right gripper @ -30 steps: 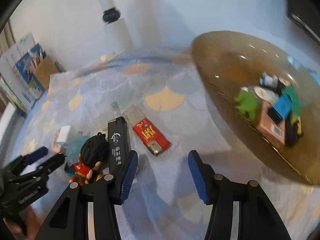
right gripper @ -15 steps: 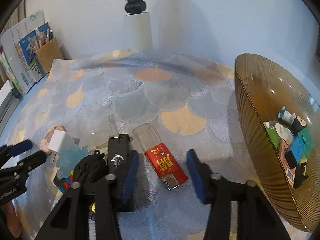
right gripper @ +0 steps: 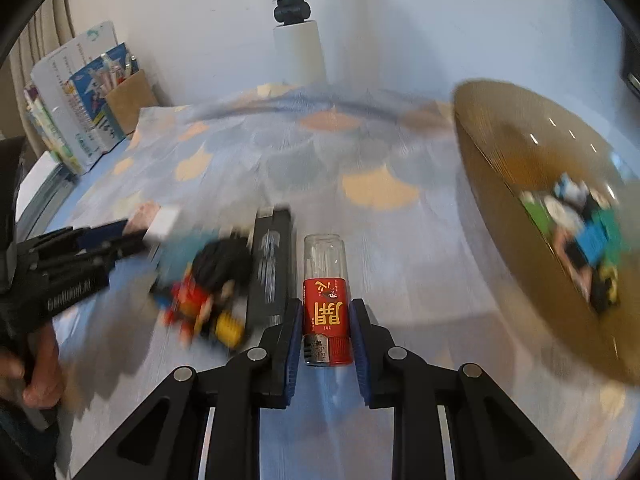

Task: Organize rigid objects
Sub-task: 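Grasp the pink rounded case with the left tool while the right tool grasps the red lighter, then carry the pink case and red lighter over the amber bowl with both tools, then open both tools over the bowl and withdraw toward the remaining items, then grasp the white charger plug with the left tool while the right tool grasps the black USB stick, then lift and carry the charger plug and USB stick over the amber bowl, then open both tools over the bowl and withdraw toward the remaining items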

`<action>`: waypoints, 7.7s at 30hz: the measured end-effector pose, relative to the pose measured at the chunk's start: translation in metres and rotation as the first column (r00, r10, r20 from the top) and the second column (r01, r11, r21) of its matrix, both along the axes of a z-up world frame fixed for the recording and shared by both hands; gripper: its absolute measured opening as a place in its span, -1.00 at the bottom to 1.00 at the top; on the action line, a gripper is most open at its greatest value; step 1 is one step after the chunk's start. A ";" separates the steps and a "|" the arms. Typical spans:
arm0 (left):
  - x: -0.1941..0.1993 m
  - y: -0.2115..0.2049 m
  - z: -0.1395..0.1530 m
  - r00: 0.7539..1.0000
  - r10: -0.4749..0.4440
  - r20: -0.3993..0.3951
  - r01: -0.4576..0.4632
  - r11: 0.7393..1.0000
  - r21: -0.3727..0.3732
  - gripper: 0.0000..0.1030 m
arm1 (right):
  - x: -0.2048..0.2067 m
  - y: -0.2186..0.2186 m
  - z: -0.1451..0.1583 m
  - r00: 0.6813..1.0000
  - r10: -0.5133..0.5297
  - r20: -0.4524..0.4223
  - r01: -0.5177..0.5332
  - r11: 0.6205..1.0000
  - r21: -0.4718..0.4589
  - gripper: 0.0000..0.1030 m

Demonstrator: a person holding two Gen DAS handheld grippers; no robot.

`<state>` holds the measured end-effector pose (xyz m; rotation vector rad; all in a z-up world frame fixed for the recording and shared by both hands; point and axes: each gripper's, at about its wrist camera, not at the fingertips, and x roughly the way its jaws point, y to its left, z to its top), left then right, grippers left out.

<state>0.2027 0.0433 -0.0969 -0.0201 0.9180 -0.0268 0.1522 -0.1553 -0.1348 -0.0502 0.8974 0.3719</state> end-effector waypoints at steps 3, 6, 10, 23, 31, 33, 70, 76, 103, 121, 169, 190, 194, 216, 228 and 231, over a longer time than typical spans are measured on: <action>-0.030 0.003 0.005 0.999 0.033 0.020 -0.032 0.999 -0.015 -0.39 | -0.033 -0.016 -0.002 1.000 0.008 -0.025 -0.007 1.000 0.025 -0.56; -0.056 0.001 0.006 0.998 0.050 0.032 -0.049 0.998 -0.041 -0.39 | -0.066 -0.032 -0.006 0.999 0.028 -0.040 -0.026 0.999 0.040 -0.56; -0.072 -0.010 0.003 0.998 0.053 0.032 -0.052 0.998 -0.037 -0.39 | -0.099 -0.045 -0.009 0.995 0.096 -0.039 -0.096 0.995 -0.002 -0.56; -0.084 -0.022 -0.004 0.997 0.063 0.040 -0.063 0.998 -0.002 -0.39 | -0.110 0.001 -0.012 0.989 0.146 0.032 -0.142 0.985 -0.099 -0.56; -0.077 -0.043 0.026 0.995 0.024 0.100 -0.023 1.000 -0.010 -0.39 | -0.126 -0.025 0.013 0.983 0.174 0.061 -0.168 0.981 -0.093 -0.57; -0.070 -0.053 0.039 0.992 0.004 0.125 -0.001 1.000 -0.023 -0.39 | -0.117 -0.049 0.031 0.989 0.114 0.095 -0.105 0.990 -0.094 -0.57; -0.030 -0.113 0.142 0.951 -0.014 0.310 0.065 0.986 -0.154 0.37 | -0.055 -0.155 0.146 0.967 -0.159 0.200 0.148 0.987 0.065 -0.35; -0.064 -0.023 0.124 0.931 0.208 0.299 -0.183 0.977 -0.109 0.37 | -0.081 -0.076 0.133 0.974 0.013 0.226 -0.032 0.996 0.081 0.00; -0.075 0.002 0.001 0.971 0.183 0.156 -0.195 0.979 0.065 0.40 | -0.069 -0.017 -0.003 0.997 0.026 0.072 -0.030 0.998 0.055 0.00; 0.006 -0.022 0.001 0.999 -0.008 0.045 0.010 0.999 -0.034 0.36 | 0.007 0.016 0.008 0.997 0.076 -0.006 -0.076 0.997 0.013 -0.30; -0.057 -0.017 -0.011 0.994 0.074 0.083 -0.071 0.997 -0.039 -0.54 | -0.097 -0.024 -0.013 0.990 0.130 0.054 -0.122 0.983 -0.140 -0.42; -0.057 -0.060 0.037 0.982 -0.003 0.190 0.015 0.998 -0.064 -0.54 | -0.121 -0.067 0.039 0.983 0.082 0.165 -0.077 0.996 -0.033 -0.54; -0.036 -0.090 0.068 0.972 -0.049 0.230 0.069 0.994 -0.079 -0.54 | -0.098 -0.104 0.072 0.977 -0.035 0.212 0.039 0.999 -0.013 -0.54; 0.051 -0.249 0.076 0.948 -0.270 0.172 0.285 0.956 -0.070 -0.54 | 0.002 -0.216 0.104 0.953 -0.285 0.103 0.273 0.956 0.110 -0.54; 0.011 -0.194 0.109 0.936 -0.191 0.294 0.221 0.972 -0.074 0.37 | -0.013 -0.213 0.111 0.949 -0.300 0.099 0.284 0.947 0.152 -0.17; -0.011 -0.147 0.118 0.940 -0.106 0.324 0.142 0.986 -0.090 0.37 | -0.027 -0.191 0.122 0.962 -0.246 0.119 0.226 0.960 0.163 -0.16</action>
